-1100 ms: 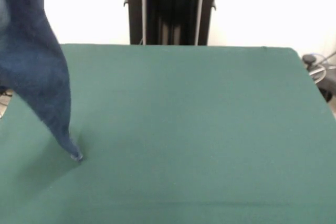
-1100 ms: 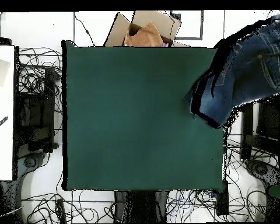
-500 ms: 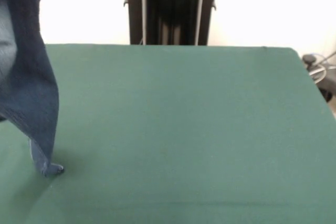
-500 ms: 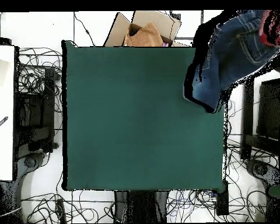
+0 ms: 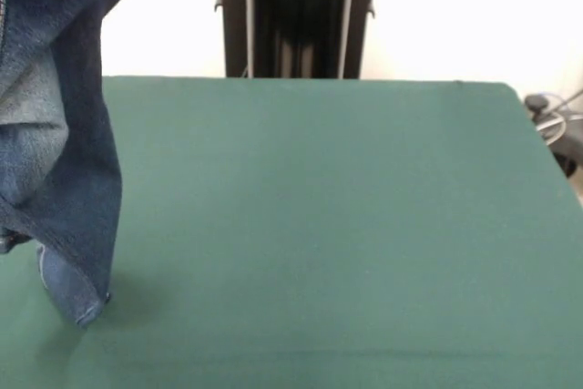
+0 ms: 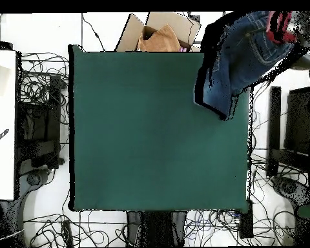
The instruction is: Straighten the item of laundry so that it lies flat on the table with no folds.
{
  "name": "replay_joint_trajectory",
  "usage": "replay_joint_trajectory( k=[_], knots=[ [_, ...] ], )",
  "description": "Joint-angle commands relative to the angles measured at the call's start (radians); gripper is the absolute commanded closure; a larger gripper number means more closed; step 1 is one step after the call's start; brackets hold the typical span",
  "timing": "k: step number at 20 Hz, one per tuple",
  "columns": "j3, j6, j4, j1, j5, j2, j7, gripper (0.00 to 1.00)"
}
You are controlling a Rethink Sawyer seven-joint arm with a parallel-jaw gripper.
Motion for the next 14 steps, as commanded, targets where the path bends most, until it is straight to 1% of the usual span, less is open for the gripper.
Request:
replay_joint_trajectory(
  k=[1,2,3,8,9,10,11,14],
  knots=[
    [-0.071,-0.259,0.459,-0.02,0.173,-0.216,-0.095,1.0],
    [-0.085,-0.295,0.525,-0.027,0.194,-0.249,-0.089,1.0],
    [-0.1,-0.342,0.625,-0.037,0.228,-0.298,-0.095,1.0],
    [-0.137,-0.452,0.828,-0.048,0.287,-0.403,-0.091,1.0],
    [-0.151,-0.5,0.898,-0.048,0.306,-0.436,-0.094,1.0],
    [-0.159,-0.527,0.936,-0.048,0.316,-0.453,-0.097,1.0],
    [-0.175,-0.57,0.998,-0.044,0.333,-0.481,-0.097,1.0],
    [-0.202,-0.64,1.11,-0.036,0.369,-0.532,-0.111,1.0]
  ],
)
